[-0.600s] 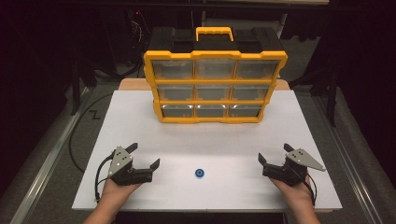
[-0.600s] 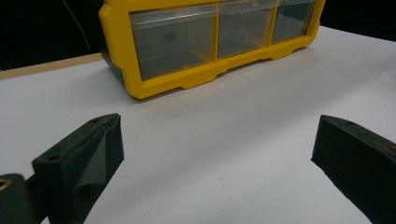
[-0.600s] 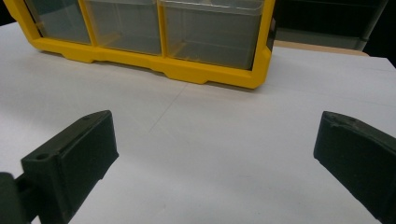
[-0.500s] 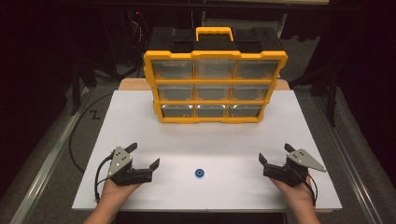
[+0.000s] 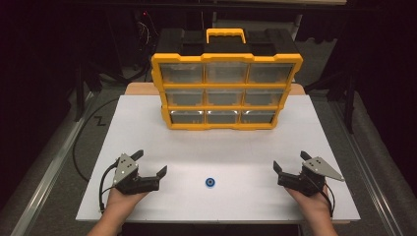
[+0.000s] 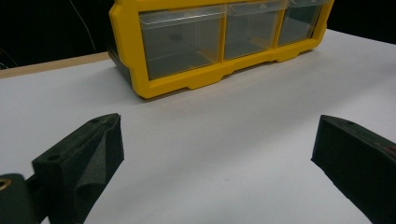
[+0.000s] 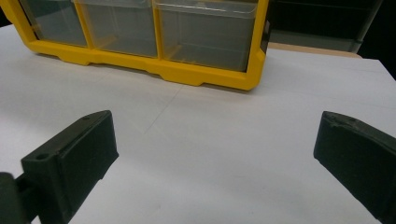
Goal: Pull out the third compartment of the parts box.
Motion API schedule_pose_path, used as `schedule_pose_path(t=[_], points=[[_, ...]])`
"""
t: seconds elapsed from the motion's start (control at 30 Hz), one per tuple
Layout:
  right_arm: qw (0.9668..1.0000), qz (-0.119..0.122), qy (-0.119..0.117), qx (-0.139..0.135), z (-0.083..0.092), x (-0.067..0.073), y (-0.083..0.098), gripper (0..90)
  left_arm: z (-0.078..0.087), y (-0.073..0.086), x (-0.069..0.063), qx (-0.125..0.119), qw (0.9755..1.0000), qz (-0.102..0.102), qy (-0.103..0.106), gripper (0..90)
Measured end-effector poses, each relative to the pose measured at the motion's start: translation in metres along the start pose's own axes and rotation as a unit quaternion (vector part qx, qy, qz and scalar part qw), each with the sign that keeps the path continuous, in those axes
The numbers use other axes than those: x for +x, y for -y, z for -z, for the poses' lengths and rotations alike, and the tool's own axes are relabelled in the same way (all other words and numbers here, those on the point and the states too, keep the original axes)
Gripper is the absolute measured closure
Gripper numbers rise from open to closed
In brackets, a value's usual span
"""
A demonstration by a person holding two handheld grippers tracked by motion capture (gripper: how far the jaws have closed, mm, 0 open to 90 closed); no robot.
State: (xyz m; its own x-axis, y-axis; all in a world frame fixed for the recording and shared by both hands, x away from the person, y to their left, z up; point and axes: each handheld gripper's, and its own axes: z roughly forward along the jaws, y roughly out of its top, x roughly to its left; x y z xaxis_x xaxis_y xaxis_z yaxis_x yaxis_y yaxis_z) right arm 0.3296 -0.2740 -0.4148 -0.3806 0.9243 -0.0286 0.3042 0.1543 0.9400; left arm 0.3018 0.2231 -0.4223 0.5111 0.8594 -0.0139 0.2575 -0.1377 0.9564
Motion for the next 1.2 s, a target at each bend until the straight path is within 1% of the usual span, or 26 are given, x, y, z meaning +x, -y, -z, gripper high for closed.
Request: schedule_pose_path(t=[0.27,0.53,0.67,0.77,0.87,0.97,1.0,1.1,1.17,1.2], points=[[1.0,0.002,0.0,0.003,-0.002,0.0,0.001,1.0,-0.001,0.0,0.002,0.001,1.0,-0.001,0.001,2.7],[1.0,0.003,-0.002,0.004,-0.002,0.001,0.001,1.0,-0.001,0.0,0.0,-0.003,1.0,-0.001,0.003,2.7],[1.0,0.001,0.0,0.006,-0.002,0.001,0.002,1.0,-0.003,0.001,-0.001,-0.003,1.0,-0.001,0.007,2.6],[1.0,-0.001,-0.005,0.006,-0.004,0.002,0.002,1.1,-0.005,0.002,-0.002,-0.002,0.9999,-0.002,0.01,2.7],[0.9999,0.002,0.002,0.01,-0.006,0.002,0.002,1.0,-0.006,0.003,-0.003,0.0,0.9999,-0.007,0.016,2.6],[0.9999,0.001,0.0,0.011,-0.009,0.004,0.002,1.0,-0.006,0.003,-0.004,0.002,0.9997,-0.007,0.021,2.5],[0.9999,0.002,0.003,0.011,-0.009,0.004,0.001,1.0,-0.006,0.003,-0.004,0.002,0.9997,-0.007,0.021,2.5],[1.0,0.0,-0.001,0.001,-0.012,0.006,-0.001,1.0,-0.006,0.003,-0.004,0.0,0.9998,-0.007,0.021,2.4],[1.0,0.003,0.001,0.006,-0.015,0.007,-0.002,1.0,-0.006,0.002,-0.003,0.0,0.9998,-0.002,0.021,2.4],[1.0,0.0,-0.002,0.009,-0.017,0.007,-0.003,1.0,-0.006,0.002,-0.003,0.001,0.9997,0.003,0.024,2.4]])
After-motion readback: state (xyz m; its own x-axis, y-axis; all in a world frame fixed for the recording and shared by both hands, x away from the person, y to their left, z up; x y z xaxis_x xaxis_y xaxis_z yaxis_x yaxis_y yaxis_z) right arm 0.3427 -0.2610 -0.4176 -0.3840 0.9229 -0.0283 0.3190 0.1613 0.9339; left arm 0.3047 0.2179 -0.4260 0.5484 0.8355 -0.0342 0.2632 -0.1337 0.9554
